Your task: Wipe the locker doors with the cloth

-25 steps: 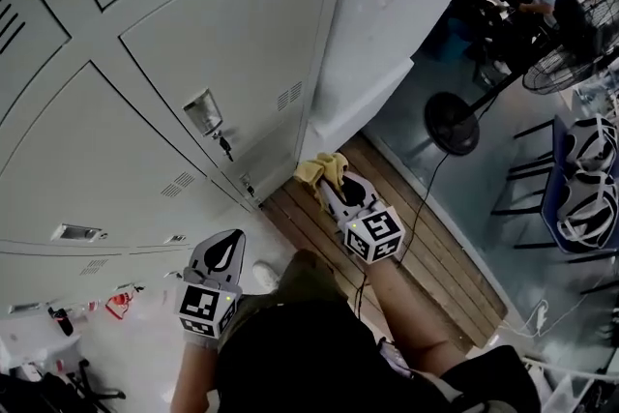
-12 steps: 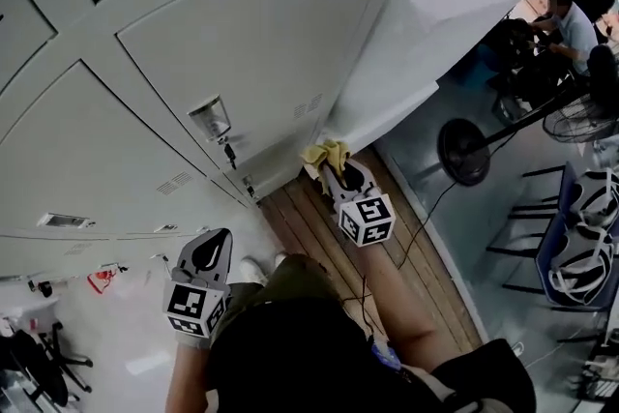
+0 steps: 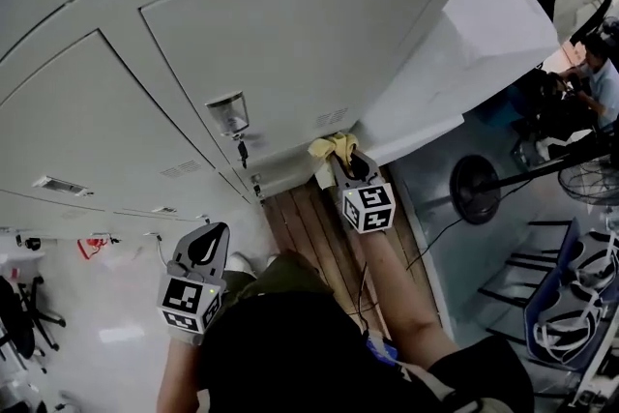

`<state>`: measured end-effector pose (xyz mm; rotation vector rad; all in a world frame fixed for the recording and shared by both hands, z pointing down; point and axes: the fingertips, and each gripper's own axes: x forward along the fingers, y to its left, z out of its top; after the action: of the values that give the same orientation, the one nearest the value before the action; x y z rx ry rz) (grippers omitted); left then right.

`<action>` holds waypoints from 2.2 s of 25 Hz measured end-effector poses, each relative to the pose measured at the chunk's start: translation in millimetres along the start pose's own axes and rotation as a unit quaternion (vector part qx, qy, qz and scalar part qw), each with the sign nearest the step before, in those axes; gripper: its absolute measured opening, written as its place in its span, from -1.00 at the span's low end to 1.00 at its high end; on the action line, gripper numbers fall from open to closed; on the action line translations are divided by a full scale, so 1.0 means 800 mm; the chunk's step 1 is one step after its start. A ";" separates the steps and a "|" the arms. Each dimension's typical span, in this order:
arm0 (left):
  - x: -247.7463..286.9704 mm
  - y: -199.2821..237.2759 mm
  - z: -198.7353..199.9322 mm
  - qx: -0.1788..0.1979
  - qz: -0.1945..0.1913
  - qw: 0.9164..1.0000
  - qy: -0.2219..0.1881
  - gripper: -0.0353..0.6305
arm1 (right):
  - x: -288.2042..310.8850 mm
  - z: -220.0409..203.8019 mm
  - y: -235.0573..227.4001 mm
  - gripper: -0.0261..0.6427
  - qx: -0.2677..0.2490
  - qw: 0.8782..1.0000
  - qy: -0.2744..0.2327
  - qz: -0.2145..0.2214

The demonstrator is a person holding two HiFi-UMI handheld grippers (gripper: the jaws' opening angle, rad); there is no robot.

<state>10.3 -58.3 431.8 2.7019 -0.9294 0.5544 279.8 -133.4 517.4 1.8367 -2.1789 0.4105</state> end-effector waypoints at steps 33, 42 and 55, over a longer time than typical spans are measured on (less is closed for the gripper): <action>-0.058 0.042 -0.032 -0.074 0.078 0.994 -0.025 -0.87 | 0.059 -0.003 0.120 -0.61 -0.026 0.994 0.029 0.099; -0.078 0.052 -0.042 -0.081 0.082 0.993 -0.024 -0.87 | 0.069 0.001 0.191 -0.61 -0.024 0.989 0.029 0.140; -0.115 0.065 -0.069 -0.101 0.098 0.990 -0.014 -0.87 | 0.084 -0.006 0.269 -0.61 -0.034 0.980 0.036 0.192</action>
<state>-104.2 -30.2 447.7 2.4601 -1.1996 0.4340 56.2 -158.2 536.5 1.3392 -2.4630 0.4640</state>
